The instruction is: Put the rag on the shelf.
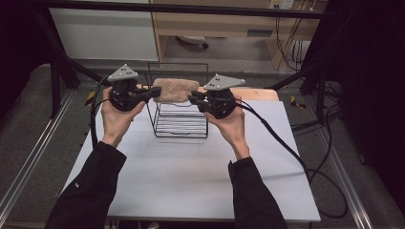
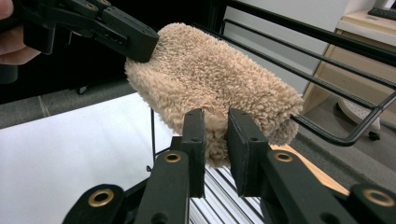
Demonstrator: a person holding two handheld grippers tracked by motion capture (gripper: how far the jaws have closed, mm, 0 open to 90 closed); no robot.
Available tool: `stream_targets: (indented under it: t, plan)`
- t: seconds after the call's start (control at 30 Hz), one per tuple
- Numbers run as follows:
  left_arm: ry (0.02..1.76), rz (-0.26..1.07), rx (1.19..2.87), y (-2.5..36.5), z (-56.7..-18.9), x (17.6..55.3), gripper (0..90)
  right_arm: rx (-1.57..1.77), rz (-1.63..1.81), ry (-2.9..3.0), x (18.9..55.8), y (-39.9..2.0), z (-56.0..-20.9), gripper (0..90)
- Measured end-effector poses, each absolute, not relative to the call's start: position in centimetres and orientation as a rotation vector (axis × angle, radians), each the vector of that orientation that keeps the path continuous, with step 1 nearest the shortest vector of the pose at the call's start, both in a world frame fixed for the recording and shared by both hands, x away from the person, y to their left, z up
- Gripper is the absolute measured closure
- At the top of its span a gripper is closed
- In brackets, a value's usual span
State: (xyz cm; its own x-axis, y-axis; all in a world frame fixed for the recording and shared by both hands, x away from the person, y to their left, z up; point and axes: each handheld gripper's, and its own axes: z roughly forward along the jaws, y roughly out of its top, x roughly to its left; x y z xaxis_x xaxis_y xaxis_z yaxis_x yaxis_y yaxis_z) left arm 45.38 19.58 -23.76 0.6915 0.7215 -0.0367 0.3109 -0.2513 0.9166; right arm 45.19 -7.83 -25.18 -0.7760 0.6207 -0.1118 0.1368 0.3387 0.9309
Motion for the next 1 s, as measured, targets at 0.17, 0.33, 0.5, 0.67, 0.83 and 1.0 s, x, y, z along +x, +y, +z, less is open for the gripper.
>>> stream_targets:
  t: [0.17, 0.33, 0.5, 0.67, 0.83, 1.0]
  plan:
    - [0.803, 0.499, 1.849, 19.4, -24.3, 45.4, 89.9, 0.667, 1.446, 2.15, 45.0, -8.0, -25.0, 70.9]
    - [0.787, 0.514, 1.857, 19.1, -24.9, 45.3, 89.8, 0.686, 1.44, 2.152, 44.9, -8.0, -25.1, 76.2]
    - [0.782, 0.531, 1.873, 19.1, -25.6, 45.3, 89.0, 0.756, 1.442, 2.167, 45.2, -8.3, -25.9, 87.0]
    - [0.786, 0.539, 1.87, 18.9, -26.3, 45.6, 88.7, 0.804, 1.434, 2.149, 45.6, -8.5, -26.7, 90.0]
    - [0.799, 0.551, 1.851, 18.7, -26.7, 46.1, 89.7, 0.824, 1.432, 2.123, 46.0, -8.4, -27.0, 90.0]
    - [0.794, 0.552, 1.848, 18.8, -26.7, 46.0, 89.9, 0.821, 1.439, 2.123, 46.0, -8.4, -26.9, 90.0]
